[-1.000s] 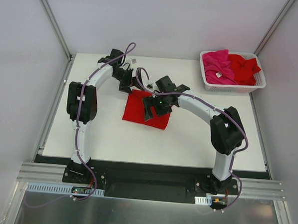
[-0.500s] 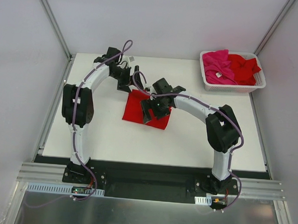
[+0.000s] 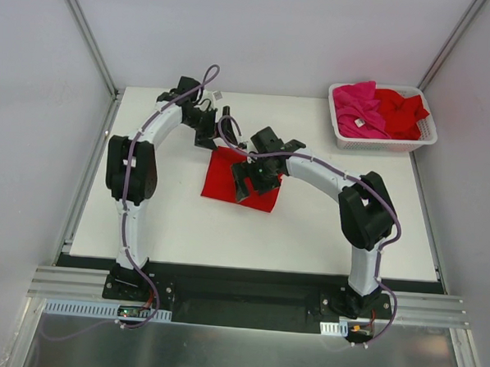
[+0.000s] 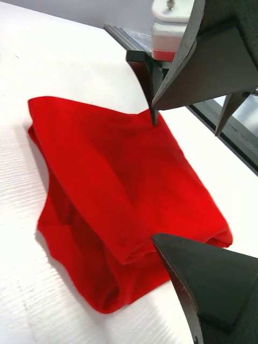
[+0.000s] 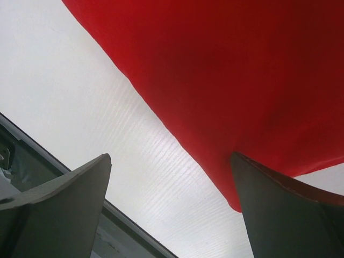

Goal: Fold and stack the t-shirts

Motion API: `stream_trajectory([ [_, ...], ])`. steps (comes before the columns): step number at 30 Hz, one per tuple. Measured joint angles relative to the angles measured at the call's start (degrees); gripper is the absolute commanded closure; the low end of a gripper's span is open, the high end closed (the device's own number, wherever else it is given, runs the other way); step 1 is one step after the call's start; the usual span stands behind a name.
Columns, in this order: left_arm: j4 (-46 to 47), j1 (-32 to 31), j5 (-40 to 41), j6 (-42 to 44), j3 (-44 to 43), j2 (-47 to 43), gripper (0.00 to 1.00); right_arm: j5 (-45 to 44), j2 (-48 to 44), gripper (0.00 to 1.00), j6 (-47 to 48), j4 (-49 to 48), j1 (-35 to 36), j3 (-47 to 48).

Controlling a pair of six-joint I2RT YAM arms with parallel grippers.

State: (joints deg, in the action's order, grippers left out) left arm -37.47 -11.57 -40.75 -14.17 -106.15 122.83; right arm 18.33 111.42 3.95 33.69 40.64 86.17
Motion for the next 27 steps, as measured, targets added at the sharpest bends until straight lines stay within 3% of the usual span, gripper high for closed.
stream_trajectory([
  [27, 0.20, -0.13, -0.81, -0.24, 2.69, 2.43, 0.01, -0.02, 1.18, 0.04, 0.20, 0.57, 0.00, 0.04],
])
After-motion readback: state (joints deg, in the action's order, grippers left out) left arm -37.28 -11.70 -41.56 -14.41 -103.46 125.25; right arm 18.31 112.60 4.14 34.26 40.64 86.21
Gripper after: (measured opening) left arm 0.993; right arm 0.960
